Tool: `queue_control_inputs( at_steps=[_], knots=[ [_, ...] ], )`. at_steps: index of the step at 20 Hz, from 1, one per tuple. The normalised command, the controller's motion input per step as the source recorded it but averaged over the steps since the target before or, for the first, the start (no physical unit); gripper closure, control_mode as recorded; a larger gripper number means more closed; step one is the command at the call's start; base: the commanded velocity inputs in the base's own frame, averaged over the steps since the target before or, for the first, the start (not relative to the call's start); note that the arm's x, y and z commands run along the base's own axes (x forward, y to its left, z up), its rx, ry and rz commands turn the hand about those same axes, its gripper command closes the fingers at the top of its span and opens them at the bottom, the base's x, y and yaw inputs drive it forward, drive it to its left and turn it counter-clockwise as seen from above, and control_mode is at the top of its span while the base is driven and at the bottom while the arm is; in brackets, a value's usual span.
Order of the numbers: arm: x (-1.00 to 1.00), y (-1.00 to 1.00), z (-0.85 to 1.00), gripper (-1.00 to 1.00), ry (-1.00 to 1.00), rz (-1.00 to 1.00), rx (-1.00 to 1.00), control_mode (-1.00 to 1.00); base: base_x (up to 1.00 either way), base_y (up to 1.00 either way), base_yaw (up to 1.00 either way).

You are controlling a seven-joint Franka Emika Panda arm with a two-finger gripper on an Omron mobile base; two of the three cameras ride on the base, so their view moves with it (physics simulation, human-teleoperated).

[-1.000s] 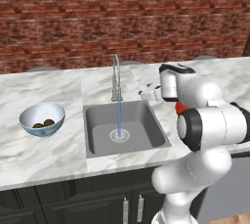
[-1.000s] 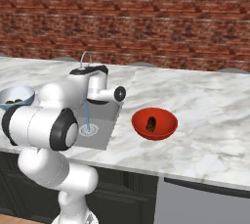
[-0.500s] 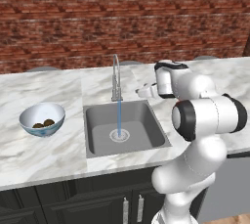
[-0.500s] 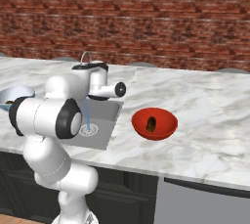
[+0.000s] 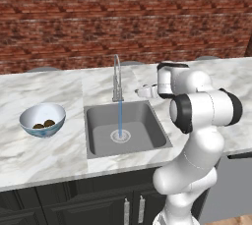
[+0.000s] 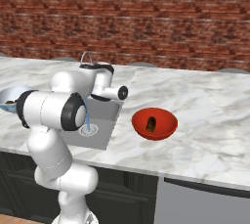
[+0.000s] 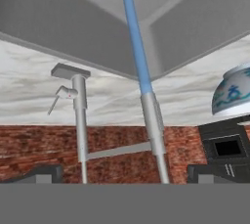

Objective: Pick the kiwis from the sink and place them in one bowl. Place the sweet potato in the other bowl. Then turn off the sink faucet.

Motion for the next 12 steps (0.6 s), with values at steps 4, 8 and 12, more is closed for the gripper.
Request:
queue_control_inputs(
  at_steps=[4, 8, 12],
  knots=[
    [0.0, 0.01, 0.0, -1.0, -0.01, 0.0, 0.0, -1.0, 0.0, 0.0, 0.0],
    [0.0, 0.0, 0.0, -1.0, 0.0, 0.0, 0.0, -1.0, 0.0, 0.0, 0.0],
    [0.0, 0.0, 0.0, -1.0, -0.01, 0.0, 0.0, -1.0, 0.0, 0.0, 0.0]
  ],
)
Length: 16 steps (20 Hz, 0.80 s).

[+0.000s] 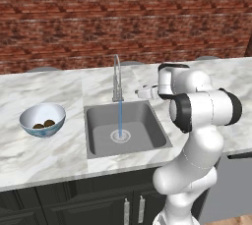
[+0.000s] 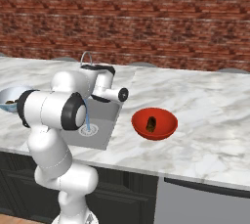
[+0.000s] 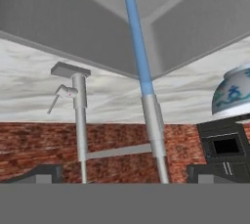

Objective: Pick the kiwis from the sink and place them in one bowl. Place the sweet potato in the other bowl. Then turn off the sink faucet.

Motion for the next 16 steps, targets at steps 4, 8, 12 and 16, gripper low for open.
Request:
queue_control_inputs(
  at_steps=[4, 8, 12, 16],
  knots=[
    [0.0, 0.03, 0.0, -1.0, -0.09, 0.01, 0.0, -1.0, 0.0, 0.0, 0.0],
    [0.0, 0.1, 0.0, -1.0, -0.11, 0.02, -0.04, -1.0, 0.0, 0.0, 0.0],
    [-0.04, 0.09, 0.0, -1.0, -0.01, 0.0, -0.09, -1.0, 0.0, 0.0, 0.0],
    [-0.11, 0.0, 0.0, -1.0, 0.0, 0.0, -0.12, -1.0, 0.0, 0.0, 0.0]
  ],
)
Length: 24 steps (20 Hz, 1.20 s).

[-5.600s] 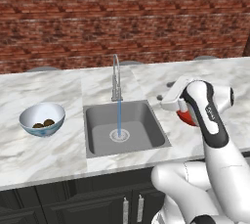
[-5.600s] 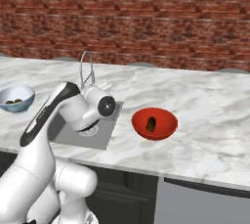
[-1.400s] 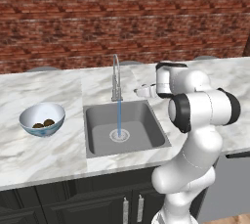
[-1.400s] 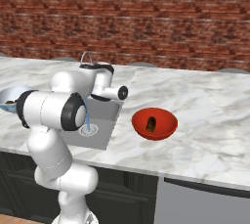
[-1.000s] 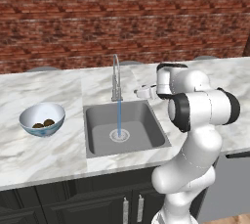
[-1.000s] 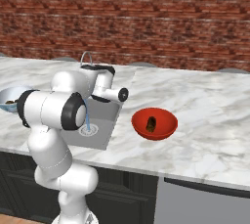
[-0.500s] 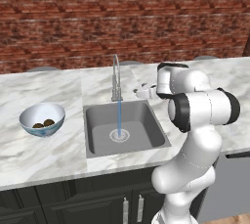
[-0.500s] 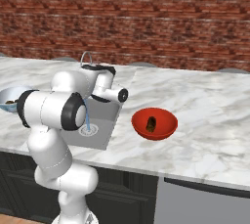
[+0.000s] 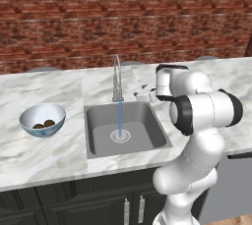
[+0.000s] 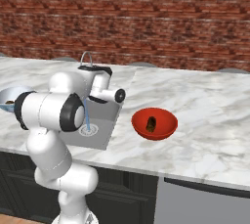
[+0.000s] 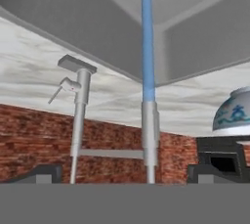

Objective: Pick the kiwis from the sink and place them in one bowl. Place the sweet potato in the other bowl. Then turn off the sink faucet.

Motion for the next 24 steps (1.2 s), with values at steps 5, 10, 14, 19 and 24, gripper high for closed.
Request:
queue_control_inputs(
  at_steps=[5, 10, 14, 19, 24],
  knots=[
    [-0.02, 0.0, 0.0, -1.0, 0.0, 0.0, -0.04, -1.0, 0.0, 0.0, 0.0],
    [0.11, 0.0, 0.0, -1.0, 0.0, 0.03, 0.0, -1.0, 0.0, 0.0, 0.0],
    [0.14, 0.0, 0.0, -1.0, 0.0, 0.07, 0.0, -1.0, 0.0, 0.0, 0.0],
    [0.19, -0.02, -0.05, -1.0, 0.0, 0.08, 0.0, -1.0, 0.0, 0.0, 0.0],
    [0.17, -0.12, -0.12, -1.0, 0.0, 0.05, 0.0, -1.0, 0.0, 0.0, 0.0]
  ],
)
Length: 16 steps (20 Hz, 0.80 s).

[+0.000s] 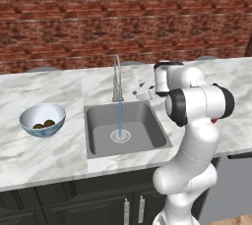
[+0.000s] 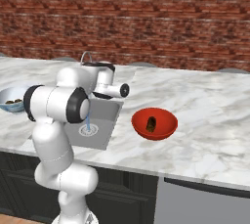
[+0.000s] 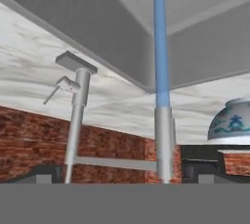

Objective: Pick the kiwis from the sink and place them in one bowl. Place the sweet potato in the other bowl. Then turn off the sink faucet.

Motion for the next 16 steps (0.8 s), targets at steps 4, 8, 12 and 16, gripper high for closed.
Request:
queue_control_inputs(
  at_steps=[4, 8, 12, 16],
  knots=[
    [0.17, -0.05, -0.2, -1.0, 0.0, 0.0, 0.0, -1.0, 0.0, 0.0, 0.0],
    [0.27, 0.0, -0.21, -1.0, 0.0, 0.0, 0.0, -1.0, 0.0, 0.0, 0.0],
    [0.34, 0.0, -0.18, -1.0, 0.0, 0.0, 0.0, -1.0, 0.0, 0.0, 0.0],
    [0.31, 0.0, -0.12, -1.0, 0.0, 0.0, 0.0, -1.0, 0.0, 0.0, 0.0]
  ],
)
